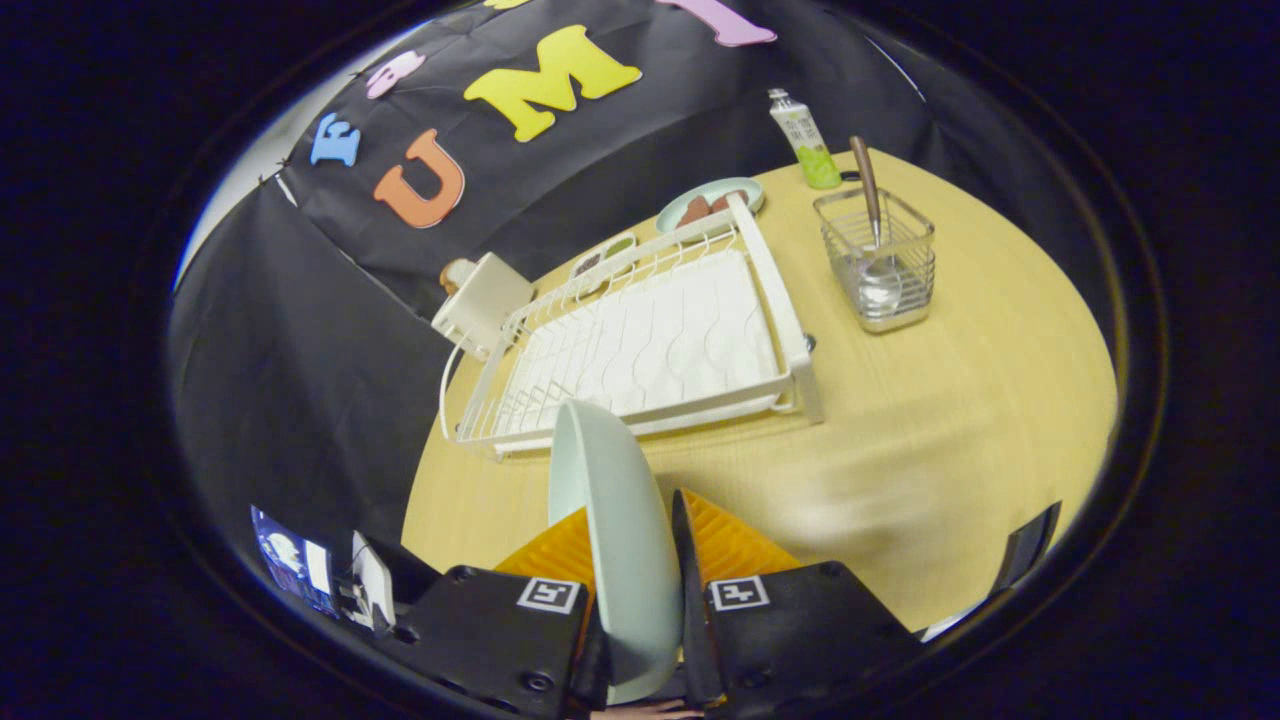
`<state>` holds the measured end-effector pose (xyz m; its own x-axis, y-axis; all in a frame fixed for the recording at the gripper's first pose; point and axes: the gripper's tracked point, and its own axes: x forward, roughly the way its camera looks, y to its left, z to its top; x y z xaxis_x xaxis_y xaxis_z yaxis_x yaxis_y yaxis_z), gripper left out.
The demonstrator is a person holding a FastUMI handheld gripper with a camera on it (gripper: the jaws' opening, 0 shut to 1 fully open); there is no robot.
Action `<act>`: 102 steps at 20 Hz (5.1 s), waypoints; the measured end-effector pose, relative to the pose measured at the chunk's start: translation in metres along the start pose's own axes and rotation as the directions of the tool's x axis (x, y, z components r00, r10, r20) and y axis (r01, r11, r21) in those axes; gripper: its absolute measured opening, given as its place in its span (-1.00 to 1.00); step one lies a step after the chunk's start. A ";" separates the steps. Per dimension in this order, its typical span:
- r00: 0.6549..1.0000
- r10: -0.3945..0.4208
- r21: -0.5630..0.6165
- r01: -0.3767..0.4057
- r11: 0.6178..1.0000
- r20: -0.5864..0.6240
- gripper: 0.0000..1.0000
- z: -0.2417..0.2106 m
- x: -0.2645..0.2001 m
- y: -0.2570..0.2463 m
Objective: Take the plate from the dish rack, then take the spoon from the basket and place it into the plate.
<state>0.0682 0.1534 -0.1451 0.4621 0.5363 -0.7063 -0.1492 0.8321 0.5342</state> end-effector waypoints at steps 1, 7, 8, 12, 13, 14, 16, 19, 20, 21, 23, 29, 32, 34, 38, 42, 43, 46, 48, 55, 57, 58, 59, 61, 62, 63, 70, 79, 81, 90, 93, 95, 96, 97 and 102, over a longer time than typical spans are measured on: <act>1.000 0.008 0.013 -0.008 1.000 -0.002 -0.33 -0.005 0.008 -0.002; 0.998 0.063 0.133 -0.060 0.989 -0.020 -0.31 -0.014 0.031 -0.022; 0.999 0.047 0.133 -0.045 0.990 -0.017 -0.30 -0.013 0.029 -0.028; 1.000 0.019 0.140 -0.021 0.990 0.020 -0.06 -0.001 0.031 -0.042; 1.000 0.020 0.144 -0.023 0.989 0.022 -0.03 0.000 0.033 -0.044; 0.999 0.025 0.148 -0.029 0.989 0.025 -0.03 0.001 0.032 -0.045; 0.999 0.021 0.130 -0.027 0.991 0.048 -0.03 0.002 0.029 -0.045; 0.987 -0.040 0.000 0.041 0.999 0.155 0.04 0.011 0.009 -0.049; 0.976 -0.067 -0.055 0.080 0.995 0.208 0.11 0.015 -0.001 -0.051; 0.958 -0.094 -0.105 0.126 0.986 0.271 0.17 0.021 -0.013 -0.054; 0.912 -0.137 -0.178 0.219 0.959 0.387 0.35 0.034 -0.042 -0.056; 0.780 -0.207 -0.202 0.391 0.898 0.590 0.95 0.050 -0.116 -0.082; 0.714 -0.242 -0.192 0.468 0.863 0.657 0.96 0.073 -0.148 -0.101; 0.689 -0.245 -0.178 0.482 0.858 0.682 0.97 0.090 -0.160 -0.107; 0.653 -0.255 -0.173 0.517 0.838 0.714 0.97 0.137 -0.161 -0.126; 0.660 -0.244 -0.189 0.513 0.837 0.710 0.97 0.191 -0.133 -0.133; 0.679 -0.229 -0.198 0.490 0.849 0.698 0.97 0.203 -0.121 -0.131; 0.721 -0.227 -0.199 0.454 0.869 0.654 0.98 0.241 -0.079 -0.144; 0.737 -0.239 -0.195 0.449 0.872 0.632 0.98 0.260 -0.059 -0.154; 0.791 -0.265 -0.158 0.411 0.898 0.552 0.97 0.297 -0.012 -0.177; 0.801 -0.268 -0.157 0.406 0.900 0.536 0.89 0.302 -0.002 -0.182; 0.806 -0.267 -0.157 0.402 0.902 0.528 0.86 0.303 0.000 -0.182; 0.812 -0.262 -0.154 0.392 0.907 0.522 0.76 0.303 0.003 -0.181; 0.818 -0.259 -0.145 0.380 0.913 0.513 0.56 0.303 0.005 -0.182; 0.823 -0.259 -0.140 0.375 0.917 0.506 0.46 0.301 0.006 -0.183; 0.826 -0.261 -0.136 0.372 0.918 0.499 0.21 0.300 0.006 -0.183; 0.841 -0.198 -0.101 0.285 0.953 0.503 -0.60 0.283 -0.019 -0.155; 0.790 -0.212 -0.078 0.311 0.947 0.575 -0.83 0.269 -0.058 -0.126; 0.762 -0.221 -0.090 0.344 0.935 0.609 -0.84 0.274 -0.067 -0.120; 0.641 -0.167 -0.136 0.395 0.908 0.749 -0.84 0.277 -0.137 -0.053; 0.654 -0.120 -0.173 0.366 0.914 0.747 -0.84 0.246 -0.153 -0.021; 0.657 -0.101 -0.190 0.356 0.915 0.747 -0.84 0.221 -0.162 -0.003; 0.655 -0.093 -0.196 0.353 0.915 0.750 -0.84 0.209 -0.166 0.005; 0.650 -0.084 -0.201 0.352 0.914 0.755 -0.84 0.196 -0.169 0.013; 0.668 -0.050 -0.242 0.338 0.909 0.742 -0.84 0.131 -0.156 0.038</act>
<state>0.1048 0.0824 0.0463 0.9652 0.2112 -0.1540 -0.1913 0.9723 0.1347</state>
